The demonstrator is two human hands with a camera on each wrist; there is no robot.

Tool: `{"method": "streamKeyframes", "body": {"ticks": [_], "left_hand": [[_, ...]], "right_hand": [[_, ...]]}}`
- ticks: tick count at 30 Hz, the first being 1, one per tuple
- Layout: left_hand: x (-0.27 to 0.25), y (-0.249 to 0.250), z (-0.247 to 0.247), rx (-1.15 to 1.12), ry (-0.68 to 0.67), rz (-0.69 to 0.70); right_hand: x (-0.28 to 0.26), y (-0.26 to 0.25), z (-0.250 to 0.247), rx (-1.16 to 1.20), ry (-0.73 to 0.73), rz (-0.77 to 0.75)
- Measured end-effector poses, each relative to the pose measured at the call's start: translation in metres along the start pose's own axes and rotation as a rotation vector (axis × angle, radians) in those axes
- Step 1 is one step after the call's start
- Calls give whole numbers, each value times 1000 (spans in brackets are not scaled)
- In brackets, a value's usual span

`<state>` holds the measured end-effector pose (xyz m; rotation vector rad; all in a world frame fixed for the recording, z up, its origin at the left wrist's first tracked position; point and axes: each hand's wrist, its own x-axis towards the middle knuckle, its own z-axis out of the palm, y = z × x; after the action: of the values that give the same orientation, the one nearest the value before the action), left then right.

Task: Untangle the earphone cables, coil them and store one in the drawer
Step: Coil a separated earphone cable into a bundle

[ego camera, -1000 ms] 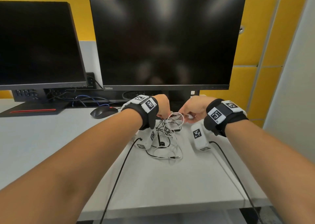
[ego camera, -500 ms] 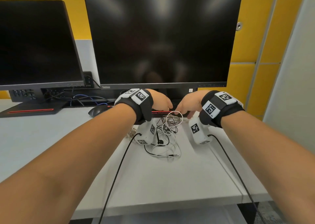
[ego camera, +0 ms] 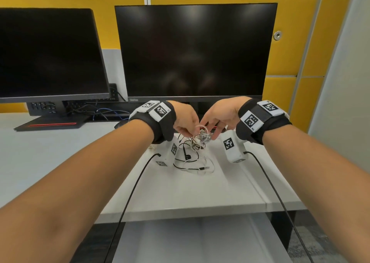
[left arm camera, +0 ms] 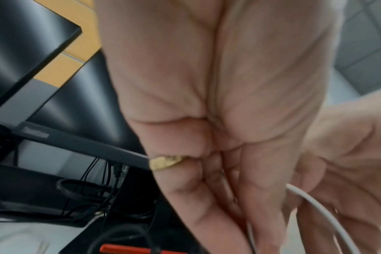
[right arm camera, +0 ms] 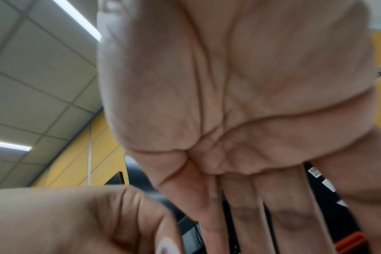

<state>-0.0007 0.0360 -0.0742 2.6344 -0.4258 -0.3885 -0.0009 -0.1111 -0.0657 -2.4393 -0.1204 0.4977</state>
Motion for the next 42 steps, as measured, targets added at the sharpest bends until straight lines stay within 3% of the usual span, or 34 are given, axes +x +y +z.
{"method": "streamKeyframes", "body": {"ticks": [3,9,13,16,19,23,28,31,35,42], "left_hand": [[-12,2,-17,-195,141,98],[-35,17,-47,-476,361,300],[-44,25,-56,-621,472,365],[-42,22,-53,-624,550,275],[-42,18,-41,-649,434,188],[-39,14,-23,-825,243,253],[-24,4,-12,-876,357,264],[-18,0,-10,-873,330,252],[-21,1,-7,-934,225,341],[-10,-10,-2,-1081,203,339]], "right_hand": [[-6,-3,-1,61,22,-13],[-15,-9,3,-55,0,-109],[-20,-13,6,72,180,-192],[-27,-18,-3,195,324,-253],[-32,-23,-10,310,400,-317],[-30,-27,-12,488,469,-395],[-27,-31,-9,776,394,-409],[-22,-27,-11,696,313,-389],[-17,-27,-8,521,281,-335],[0,-20,-14,646,308,-293]]}}
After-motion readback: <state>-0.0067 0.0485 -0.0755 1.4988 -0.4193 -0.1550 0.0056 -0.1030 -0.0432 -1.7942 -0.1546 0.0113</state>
